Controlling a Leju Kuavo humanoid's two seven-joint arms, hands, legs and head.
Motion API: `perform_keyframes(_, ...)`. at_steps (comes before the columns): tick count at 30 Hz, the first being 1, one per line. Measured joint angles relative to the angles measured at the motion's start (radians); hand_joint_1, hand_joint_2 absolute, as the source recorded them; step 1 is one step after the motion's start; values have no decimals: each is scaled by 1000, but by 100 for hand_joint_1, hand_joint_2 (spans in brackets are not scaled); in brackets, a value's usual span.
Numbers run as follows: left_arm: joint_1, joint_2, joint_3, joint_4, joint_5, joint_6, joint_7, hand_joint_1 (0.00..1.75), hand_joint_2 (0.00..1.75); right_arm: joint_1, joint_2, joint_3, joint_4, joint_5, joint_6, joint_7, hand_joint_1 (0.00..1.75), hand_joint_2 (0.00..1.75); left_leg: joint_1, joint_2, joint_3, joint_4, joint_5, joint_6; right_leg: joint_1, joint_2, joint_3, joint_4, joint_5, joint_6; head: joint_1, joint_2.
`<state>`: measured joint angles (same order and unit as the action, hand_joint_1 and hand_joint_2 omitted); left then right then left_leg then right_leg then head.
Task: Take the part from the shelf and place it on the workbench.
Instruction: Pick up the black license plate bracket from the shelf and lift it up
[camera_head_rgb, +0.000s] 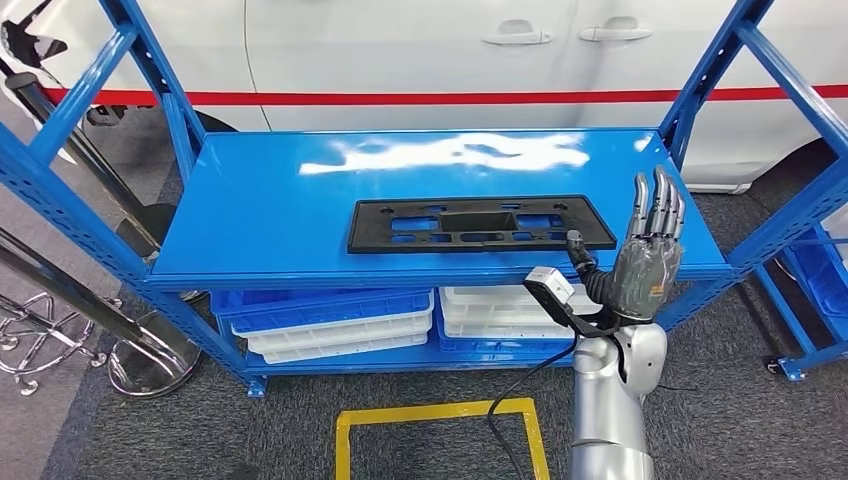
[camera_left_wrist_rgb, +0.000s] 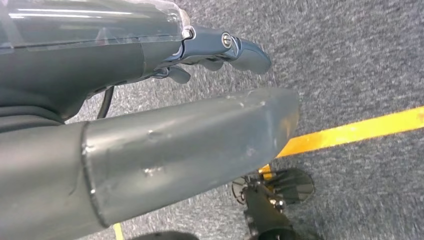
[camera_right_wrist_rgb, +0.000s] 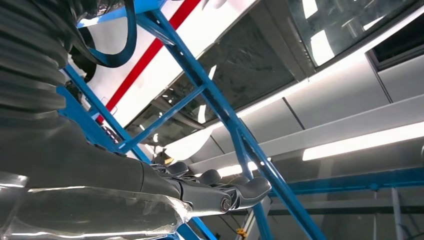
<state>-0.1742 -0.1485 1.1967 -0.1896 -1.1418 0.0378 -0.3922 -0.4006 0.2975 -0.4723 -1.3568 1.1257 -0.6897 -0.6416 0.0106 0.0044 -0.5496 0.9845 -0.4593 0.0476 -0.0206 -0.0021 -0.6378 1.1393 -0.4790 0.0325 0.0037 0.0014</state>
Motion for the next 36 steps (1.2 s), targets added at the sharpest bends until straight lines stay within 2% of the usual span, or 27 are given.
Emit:
perform_keyframes(1, -1, 0, 0, 0, 0, 0, 0, 0, 0, -1, 0, 0, 0, 0, 0, 0, 0, 175, -1, 0, -4, 5, 0, -4, 2, 0, 40, -62, 10, -4, 0, 0)
perform_keyframes(2, -1, -1, 1, 0, 0, 0, -1, 0, 0, -1, 0, 0, 0, 0, 0, 0, 0, 175, -1, 0, -8, 9, 0, -10, 4, 1, 65, -103, 13, -8, 0, 0)
perform_keyframes(4, -2, -1, 3, 0, 0, 0, -1, 0, 0, -2, 0, 0, 1, 0, 0, 0, 0, 175, -3, 0, -12, 13, 3, -21, 10, 2, 73, -123, 9, -18, 0, 0)
perform_keyframes(5, -2, 0, 4, 0, 0, 0, -2, 0, 0, -1, -1, 0, 1, 1, 0, 0, 0, 175, -3, -1, -14, 14, 1, -26, 8, 1, 72, -126, 11, -24, 0, 0)
perform_keyframes(7, -2, 0, 6, 0, 0, 0, -2, 0, 0, -3, -1, 0, 2, 4, 0, 0, 0, 175, -1, -2, -27, 44, -25, -36, 4, -1, 72, -132, 16, -38, 0, 0)
perform_keyframes(8, -3, 1, 6, 0, 0, 0, -2, 0, 0, -4, -1, 0, 3, 10, 0, 0, 0, 175, 0, -2, -45, 86, -53, -40, 2, -3, 71, -135, 19, -45, 0, 0)
perform_keyframes(10, -1, 1, 6, 0, -2, -2, -5, 0, 0, -5, -1, 0, 13, 36, 0, 0, 0, 175, 2, -3, -100, 216, -119, -46, 4, -4, 65, -135, 23, -55, -1, 0)
perform_keyframes(11, 0, 1, 7, 0, -3, -3, -7, 0, 0, -5, -2, 0, 25, 64, 0, 0, 0, 175, 3, -2, -126, 275, -139, -47, 5, -5, 61, -135, 25, -56, 0, 0)
perform_keyframes(12, 1, 1, 7, 0, -5, -5, -9, 0, 0, -5, -2, 0, 40, 100, 1, 0, 0, 175, 3, -2, -138, 305, -141, -48, 6, -4, 59, -134, 27, -57, 0, 0)
perform_keyframes(13, 1, 1, 7, 0, -7, -6, -10, 0, 0, -5, -4, 0, 58, 146, 1, 1, 0, 175, 3, -2, -133, 302, -126, -48, 7, -4, 57, -132, 28, -57, -1, 0)
perform_keyframes(14, 1, 2, 7, 0, -8, -6, -11, 0, 0, -5, -7, 0, 78, 197, 1, 4, 0, 175, 4, -2, -110, 260, -94, -47, 7, -3, 56, -130, 28, -56, 0, 0)
perform_keyframes(15, -1, 2, 7, 0, -10, -7, -11, 0, 0, -5, -12, 0, 96, 238, 1, 9, 0, 175, 3, -2, -73, 188, -59, -44, 7, -3, 55, -127, 27, -54, -1, 0)
perform_keyframes(17, -4, 3, 7, 0, -14, -10, -11, 0, 0, -6, -27, 4, 131, 306, 0, 40, 0, 175, 0, -4, -7, 66, -20, -37, 9, -3, 51, -121, 28, -45, 0, 0)
perform_keyframes(18, -5, 3, 7, 0, -17, -12, -11, 0, 0, -6, -37, 13, 151, 332, 0, 73, 0, 175, -2, -4, 6, 36, -18, -34, 10, -3, 48, -120, 30, -39, 0, 0)
perform_keyframes(21, -5, 3, 8, 0, -25, -17, -10, 0, 0, -6, -87, 81, 216, 379, 0, 218, 0, 175, -1, -6, 2, 22, -15, -22, 13, -3, 44, -122, 39, -21, 0, 0)
perform_keyframes(22, -6, 3, 8, 0, -28, -18, -10, 0, 0, -7, -105, 112, 234, 383, 0, 268, 0, 175, 1, -5, 0, 17, -10, -15, 12, -3, 41, -117, 34, -16, 0, 0)
perform_keyframes(23, -7, 3, 8, 0, -32, -20, -10, 0, 0, -10, -128, 153, 259, 384, 0, 308, 0, 175, 4, -4, -1, 13, -5, -9, 12, -2, 33, -99, 19, -12, 0, 0)
perform_keyframes(24, -8, 2, 9, 0, -37, -21, -10, 0, 0, -13, -150, 193, 286, 385, 0, 341, 0, 175, 4, -4, -4, 11, -1, -4, 10, -1, 16, -60, -8, -9, 0, 0)
perform_keyframes(26, -9, 2, 12, 0, -47, -23, -10, 0, 0, -18, -196, 272, 354, 386, 0, 389, 0, 175, 3, -3, -11, 11, 6, 3, 8, -1, -36, 64, -78, -3, 0, 0)
perform_keyframes(27, -9, 2, 13, 0, -48, -23, -10, 0, 0, -19, -209, 296, 383, 385, 0, 399, 0, 175, 2, -2, -15, 12, 7, 4, 7, -1, -60, 123, -102, -1, 0, 0)
perform_keyframes(28, -9, 2, 15, 0, -50, -24, -10, 0, 0, -21, -222, 320, 412, 384, 0, 406, 0, 175, 0, -3, -18, 14, 9, 5, 7, -1, -71, 155, -108, 0, 0, 0)
perform_keyframes(29, -9, 2, 17, 0, -49, -24, -10, 0, 0, -23, -234, 345, 440, 381, 0, 413, 0, 175, -1, -3, -20, 16, 9, 5, 7, -1, -65, 150, -96, -2, 0, 0)
perform_keyframes(30, -8, 2, 19, 0, -49, -24, -10, 0, 0, -27, -244, 366, 462, 378, 0, 419, 0, 175, -2, -4, -22, 19, 9, 5, 8, -1, -41, 108, -68, -5, 0, 0)
perform_keyframes(31, -8, 2, 21, 0, -49, -24, -10, 0, 0, -34, -253, 385, 481, 375, 0, 424, 0, 175, -4, -5, -23, 23, 8, 4, 9, -1, -4, 40, -34, -10, 0, 0)
perform_keyframes(33, -9, 1, 27, 0, -48, -23, -10, 0, 0, -53, -267, 418, 515, 368, 0, 431, 0, 175, -8, -5, -28, 30, 8, -3, 14, 0, 56, -78, 4, -21, 0, 0)
perform_keyframes(34, -9, 1, 29, 0, -48, -23, -10, 0, 0, -61, -272, 435, 530, 366, 0, 433, 0, 175, -8, -5, -31, 32, 8, -7, 18, 0, 67, -106, 8, -26, 0, 0)
perform_keyframes(36, -10, 0, 33, 0, -47, -22, -10, 0, 0, -70, -281, 464, 554, 361, 0, 434, 0, 175, -8, -4, -36, 32, 12, -18, 22, 1, 65, -117, 8, -32, 0, 0)
